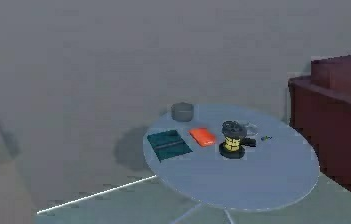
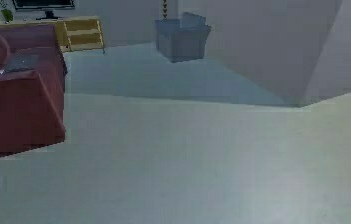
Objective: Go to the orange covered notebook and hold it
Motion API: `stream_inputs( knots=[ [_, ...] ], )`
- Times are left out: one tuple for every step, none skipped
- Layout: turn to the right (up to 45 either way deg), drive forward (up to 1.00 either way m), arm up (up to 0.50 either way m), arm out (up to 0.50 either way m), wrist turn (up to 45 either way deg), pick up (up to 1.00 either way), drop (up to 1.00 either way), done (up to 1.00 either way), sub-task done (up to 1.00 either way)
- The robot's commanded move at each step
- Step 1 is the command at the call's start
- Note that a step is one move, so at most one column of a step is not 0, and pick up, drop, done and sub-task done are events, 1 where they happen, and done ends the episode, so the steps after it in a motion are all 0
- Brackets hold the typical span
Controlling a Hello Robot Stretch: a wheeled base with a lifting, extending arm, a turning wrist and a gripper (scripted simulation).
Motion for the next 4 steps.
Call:
stream_inputs(
  knots=[
    [45.0,0.00,0.00,0.00,0.0,0.00,0.00,0.00,0.00],
    [30.0,0.00,0.00,0.00,0.0,0.00,0.00,0.00,0.00],
    [0.0,0.20,0.00,0.00,0.0,0.00,0.00,0.00,0.00],
    [-45.0,0.00,0.00,0.00,0.0,0.00,0.00,0.00,0.00]
  ],
)
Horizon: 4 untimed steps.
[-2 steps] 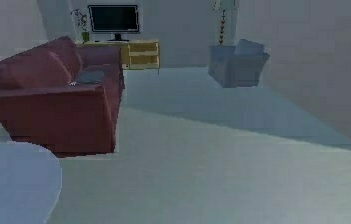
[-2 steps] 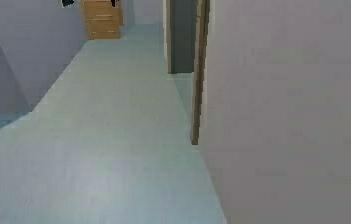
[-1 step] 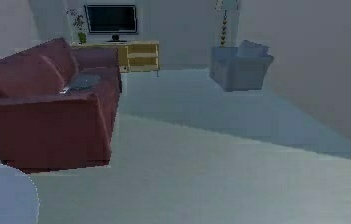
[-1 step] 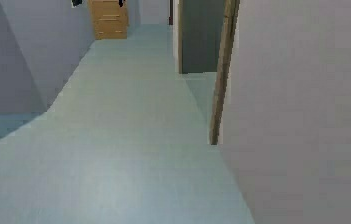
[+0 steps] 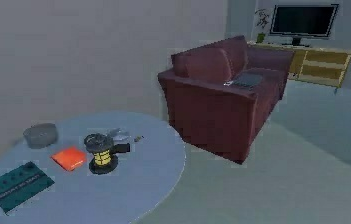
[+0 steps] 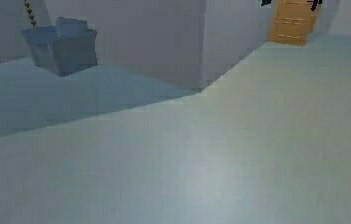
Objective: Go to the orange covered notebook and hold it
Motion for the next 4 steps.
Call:
stream_inputs(
  knots=[
    [-45.0,0.00,0.00,0.00,0.0,0.00,0.00,0.00,0.00],
    [-45.0,0.00,0.00,0.00,0.0,0.00,0.00,0.00,0.00],
    [-27.0,0.00,0.00,0.00,0.0,0.00,0.00,0.00,0.00],
    [45.0,0.00,0.00,0.00,0.0,0.00,0.00,0.00,0.00]
  ],
)
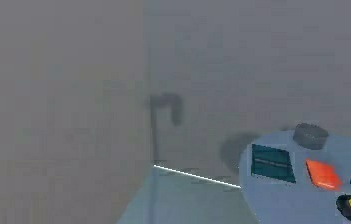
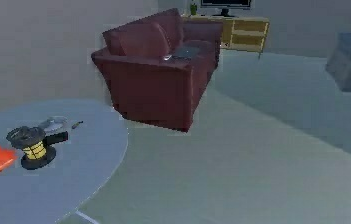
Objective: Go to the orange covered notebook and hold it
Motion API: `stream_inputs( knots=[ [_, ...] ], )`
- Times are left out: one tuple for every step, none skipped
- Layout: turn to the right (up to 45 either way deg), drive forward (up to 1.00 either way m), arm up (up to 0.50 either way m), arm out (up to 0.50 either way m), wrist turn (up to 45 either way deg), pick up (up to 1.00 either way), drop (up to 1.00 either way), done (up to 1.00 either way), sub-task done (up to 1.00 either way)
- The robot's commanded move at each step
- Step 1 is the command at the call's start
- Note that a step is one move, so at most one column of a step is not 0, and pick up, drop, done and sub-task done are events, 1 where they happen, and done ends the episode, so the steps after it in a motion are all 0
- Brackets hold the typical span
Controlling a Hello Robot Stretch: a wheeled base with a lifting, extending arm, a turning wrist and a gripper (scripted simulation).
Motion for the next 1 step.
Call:
stream_inputs(
  knots=[
    [0.0,0.65,0.00,0.00,0.0,0.00,0.00,0.00,0.00]
  ],
)
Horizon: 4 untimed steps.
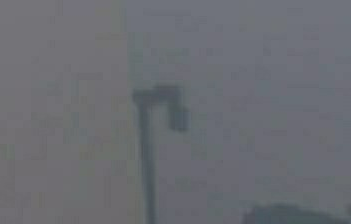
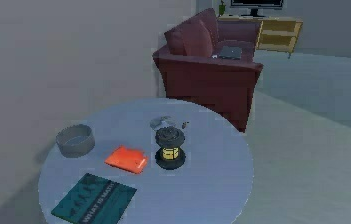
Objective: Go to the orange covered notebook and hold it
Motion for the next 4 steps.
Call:
stream_inputs(
  knots=[
    [-12.0,0.00,0.00,0.00,0.0,0.00,0.00,0.00,0.00],
    [0.0,0.00,0.50,0.00,0.0,0.00,0.00,0.00,0.00],
    [0.0,0.00,0.28,0.00,0.0,0.00,0.00,0.00,0.00],
    [0.0,0.00,0.00,0.32,0.0,0.00,0.00,0.00,0.00]
  ],
)
